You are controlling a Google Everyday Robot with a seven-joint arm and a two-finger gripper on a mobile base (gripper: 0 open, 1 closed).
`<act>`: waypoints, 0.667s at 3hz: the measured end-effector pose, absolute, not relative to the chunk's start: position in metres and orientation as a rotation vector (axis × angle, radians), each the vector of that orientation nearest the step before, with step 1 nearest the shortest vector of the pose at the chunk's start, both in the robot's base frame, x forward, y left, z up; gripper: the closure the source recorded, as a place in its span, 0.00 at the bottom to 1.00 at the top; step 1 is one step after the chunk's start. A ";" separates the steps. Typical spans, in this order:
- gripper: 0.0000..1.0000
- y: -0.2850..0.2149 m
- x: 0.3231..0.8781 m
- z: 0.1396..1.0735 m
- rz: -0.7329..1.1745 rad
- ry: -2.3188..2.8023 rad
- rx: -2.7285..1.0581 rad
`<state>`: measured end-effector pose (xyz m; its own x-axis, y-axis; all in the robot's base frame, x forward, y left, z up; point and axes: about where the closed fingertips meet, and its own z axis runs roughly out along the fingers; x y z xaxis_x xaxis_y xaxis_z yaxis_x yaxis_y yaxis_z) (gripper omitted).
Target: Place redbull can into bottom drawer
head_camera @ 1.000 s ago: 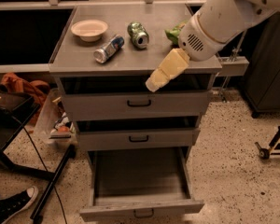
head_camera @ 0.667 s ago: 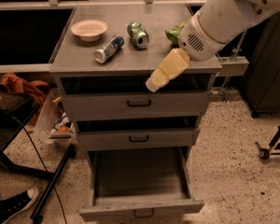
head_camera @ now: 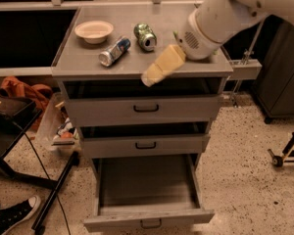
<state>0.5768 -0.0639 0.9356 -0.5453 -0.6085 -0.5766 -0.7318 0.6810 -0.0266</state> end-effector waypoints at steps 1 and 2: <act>0.00 -0.030 0.611 0.939 0.324 2.278 -0.930; 0.00 0.006 0.641 0.947 0.405 2.208 -0.839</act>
Offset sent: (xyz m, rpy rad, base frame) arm 0.1029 0.1091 0.0226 0.3214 -0.1570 -0.1254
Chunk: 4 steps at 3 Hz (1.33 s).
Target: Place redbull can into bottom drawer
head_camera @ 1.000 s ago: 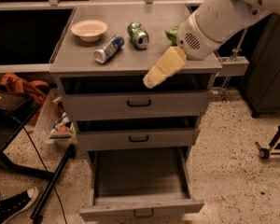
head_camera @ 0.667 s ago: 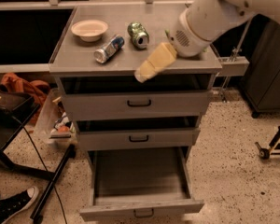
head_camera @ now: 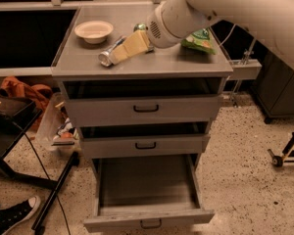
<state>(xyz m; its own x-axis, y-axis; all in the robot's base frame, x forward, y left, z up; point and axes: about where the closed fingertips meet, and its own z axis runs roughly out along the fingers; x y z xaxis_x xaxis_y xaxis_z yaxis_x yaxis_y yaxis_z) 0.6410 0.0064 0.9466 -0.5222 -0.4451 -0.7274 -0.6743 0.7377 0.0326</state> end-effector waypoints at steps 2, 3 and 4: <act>0.00 0.094 0.697 0.953 0.533 2.176 -0.740; 0.00 0.094 0.697 0.953 0.533 2.177 -0.740; 0.00 0.096 0.713 0.940 0.555 2.192 -0.690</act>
Offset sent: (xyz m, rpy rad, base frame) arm 0.0940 0.1256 0.0078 0.1622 0.0292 -0.0736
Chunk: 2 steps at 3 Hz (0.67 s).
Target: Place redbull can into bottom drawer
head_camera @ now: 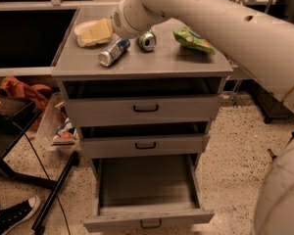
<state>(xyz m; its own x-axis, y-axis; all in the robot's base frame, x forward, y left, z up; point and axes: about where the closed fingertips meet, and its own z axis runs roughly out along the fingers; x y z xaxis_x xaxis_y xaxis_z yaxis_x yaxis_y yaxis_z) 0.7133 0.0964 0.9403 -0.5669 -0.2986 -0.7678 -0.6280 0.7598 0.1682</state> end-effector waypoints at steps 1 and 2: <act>0.00 0.096 0.738 0.920 0.546 2.236 -0.617; 0.00 0.098 0.761 0.905 0.500 2.289 -0.541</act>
Offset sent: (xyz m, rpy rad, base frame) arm 0.0753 -0.0005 -0.0508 -0.0415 0.1074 -0.2318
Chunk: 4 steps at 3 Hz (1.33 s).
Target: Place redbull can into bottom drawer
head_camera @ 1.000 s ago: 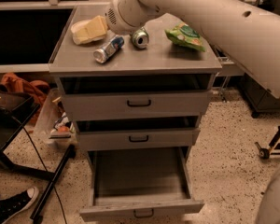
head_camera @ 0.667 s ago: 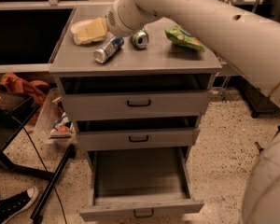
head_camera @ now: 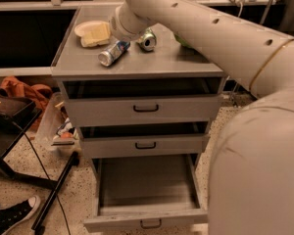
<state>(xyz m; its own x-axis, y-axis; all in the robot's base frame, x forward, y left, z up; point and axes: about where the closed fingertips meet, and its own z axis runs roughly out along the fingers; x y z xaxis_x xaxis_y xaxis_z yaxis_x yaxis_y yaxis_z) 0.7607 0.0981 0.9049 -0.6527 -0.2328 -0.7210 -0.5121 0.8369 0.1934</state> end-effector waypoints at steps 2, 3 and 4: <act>0.00 0.105 0.794 0.889 0.391 2.389 -0.413; 0.00 0.110 0.803 0.877 0.368 2.436 -0.380; 0.00 0.112 0.809 0.867 0.354 2.473 -0.353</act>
Offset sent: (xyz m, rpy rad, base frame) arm 0.0494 0.0105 -0.0179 -0.0914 0.1048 -0.1932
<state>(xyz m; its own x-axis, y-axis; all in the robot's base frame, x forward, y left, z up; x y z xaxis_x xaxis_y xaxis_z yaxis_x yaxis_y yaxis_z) 0.8086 0.1116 0.8672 -0.7790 -0.1674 -0.6043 -0.3303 0.9287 0.1686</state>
